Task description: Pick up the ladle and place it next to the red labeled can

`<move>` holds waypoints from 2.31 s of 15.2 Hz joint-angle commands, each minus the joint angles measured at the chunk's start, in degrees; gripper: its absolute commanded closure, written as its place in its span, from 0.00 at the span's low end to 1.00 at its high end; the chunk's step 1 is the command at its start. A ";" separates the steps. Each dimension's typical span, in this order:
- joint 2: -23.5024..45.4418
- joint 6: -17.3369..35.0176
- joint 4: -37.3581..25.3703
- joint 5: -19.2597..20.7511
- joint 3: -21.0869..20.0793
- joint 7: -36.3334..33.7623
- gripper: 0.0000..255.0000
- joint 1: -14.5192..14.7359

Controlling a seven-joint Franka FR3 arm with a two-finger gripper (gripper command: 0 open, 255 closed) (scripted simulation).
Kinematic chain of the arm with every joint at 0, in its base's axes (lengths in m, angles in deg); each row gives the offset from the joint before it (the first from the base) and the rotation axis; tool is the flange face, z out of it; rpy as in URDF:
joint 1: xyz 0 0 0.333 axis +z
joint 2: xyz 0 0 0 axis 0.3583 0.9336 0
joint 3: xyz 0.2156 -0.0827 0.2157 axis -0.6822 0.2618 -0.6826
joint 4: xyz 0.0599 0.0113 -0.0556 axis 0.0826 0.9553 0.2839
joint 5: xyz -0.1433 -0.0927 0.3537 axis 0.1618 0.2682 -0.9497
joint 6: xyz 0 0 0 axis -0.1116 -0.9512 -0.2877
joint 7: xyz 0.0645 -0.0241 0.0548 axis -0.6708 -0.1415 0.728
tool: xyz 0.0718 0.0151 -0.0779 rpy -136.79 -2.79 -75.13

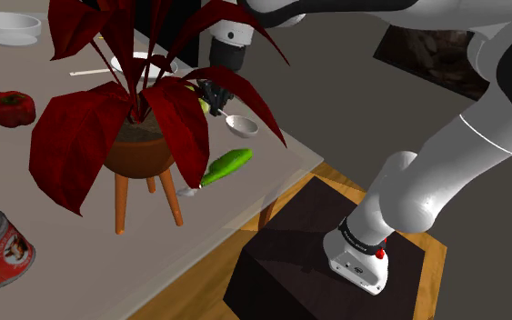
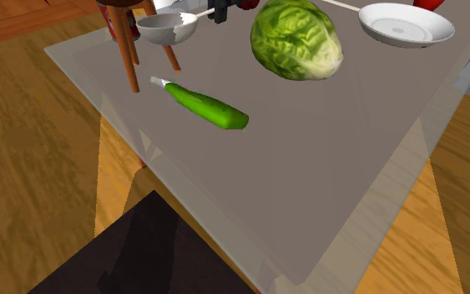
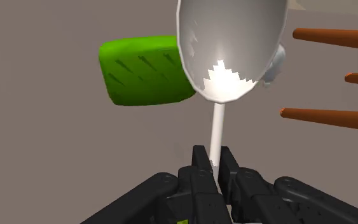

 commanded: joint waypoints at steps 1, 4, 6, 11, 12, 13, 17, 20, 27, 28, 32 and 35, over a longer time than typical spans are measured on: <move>1.97 0.04 -2.29 0.11 -1.63 -2.87 1.00 1.10; 5.39 0.18 -6.03 0.68 -3.88 -7.00 1.00 2.75; 7.94 0.14 -8.88 1.30 -5.28 -9.78 1.00 3.91; 15.23 -0.64 -17.41 3.71 -8.28 -16.72 1.00 7.20; 16.86 -0.94 -19.40 4.33 -8.79 -18.10 1.00 7.94; 18.54 -1.30 -21.48 4.98 -9.25 -19.45 1.00 8.74; 25.93 -3.44 -31.06 7.93 -10.68 -24.68 1.00 12.38; 29.15 -3.88 -34.71 9.16 -10.95 -26.55 1.00 14.09; 29.22 1.47 -29.40 9.13 -10.83 -26.24 1.00 13.84; 29.29 2.21 -28.72 9.15 -10.81 -26.21 1.00 13.82; 29.69 5.11 -26.20 9.25 -10.72 -26.10 1.00 13.77; 30.13 7.24 -24.48 9.38 -10.65 -26.05 1.00 13.76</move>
